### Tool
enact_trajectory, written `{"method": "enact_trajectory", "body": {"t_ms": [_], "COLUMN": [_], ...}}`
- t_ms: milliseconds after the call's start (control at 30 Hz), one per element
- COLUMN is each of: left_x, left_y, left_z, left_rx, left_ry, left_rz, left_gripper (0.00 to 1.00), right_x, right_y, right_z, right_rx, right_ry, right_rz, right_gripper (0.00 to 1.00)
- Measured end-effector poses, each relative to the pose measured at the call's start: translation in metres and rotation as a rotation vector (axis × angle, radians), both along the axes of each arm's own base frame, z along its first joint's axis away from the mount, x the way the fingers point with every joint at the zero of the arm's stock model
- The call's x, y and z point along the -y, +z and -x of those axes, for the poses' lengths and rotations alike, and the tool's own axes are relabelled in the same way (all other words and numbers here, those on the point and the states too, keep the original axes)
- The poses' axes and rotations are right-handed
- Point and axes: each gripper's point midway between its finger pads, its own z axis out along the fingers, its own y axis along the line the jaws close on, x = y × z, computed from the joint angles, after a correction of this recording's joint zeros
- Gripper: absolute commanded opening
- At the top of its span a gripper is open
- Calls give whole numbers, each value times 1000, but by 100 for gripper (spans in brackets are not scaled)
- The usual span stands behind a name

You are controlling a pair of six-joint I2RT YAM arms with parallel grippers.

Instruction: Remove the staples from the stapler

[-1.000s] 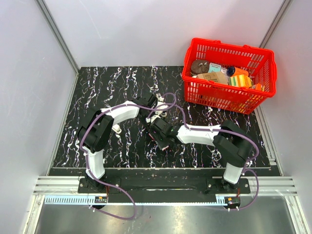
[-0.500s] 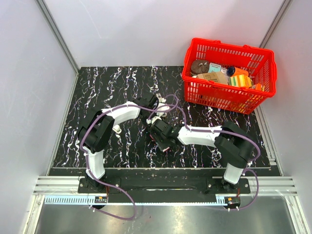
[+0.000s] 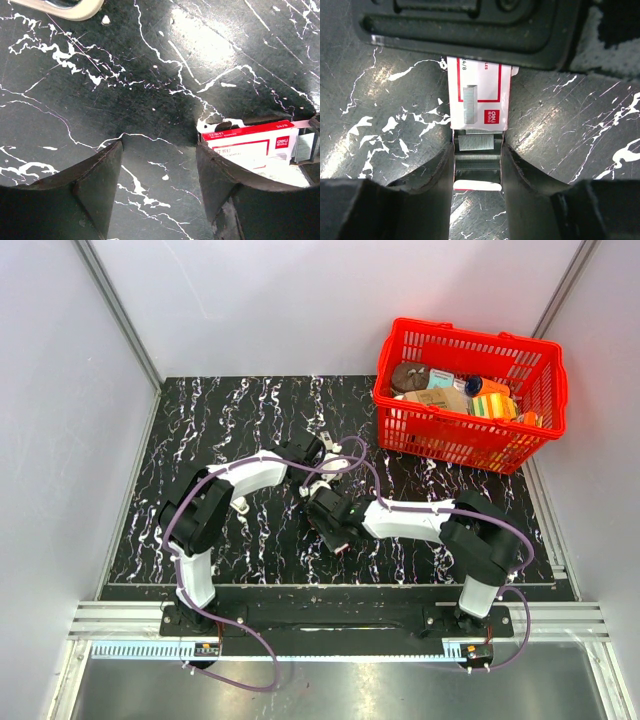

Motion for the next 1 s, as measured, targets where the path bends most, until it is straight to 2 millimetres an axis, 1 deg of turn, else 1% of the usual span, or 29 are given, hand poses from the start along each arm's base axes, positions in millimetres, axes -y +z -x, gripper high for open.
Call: {"method": "enact_trajectory", "body": {"t_ms": [233,333,467,567,667,767,833,900,933,1000], "left_x": [-1,-3,-9,-13,-16,-16,-15,-12,-10,-8], "left_y": [0,0,1,1,2,3,3,3,4,4], "left_z": [-1,-2,-2,0,3,11,19,25,27,30], "left_rx": [8,9,-3,-19,-35,-69,-92,-105,-109,-119], "left_ry": [-5,-3,8,14,16,9,-4,-18,-25,-32], "left_rz": [-6,-8,-16,-23,-28,-30,-37,-38,-35,-31], "left_gripper": [66,66,66,66,66,66,66,66,66,66], "right_x": [0,0,-5,-7,-9,-7,-5,1,7,16], "right_y": [0,1,2,3,6,13,28,46,56,68], "right_z": [2,2,1,2,4,8,6,6,9,15], "right_rx": [-7,-8,-9,-13,-21,-34,-20,-4,1,0], "right_ry": [-12,-12,-7,6,11,-15,-62,-114,-146,-194], "right_rz": [8,10,0,-7,-20,-45,-108,-177,-222,-277], "right_gripper": [62,71,76,75,70,65,60,57,57,51]}}
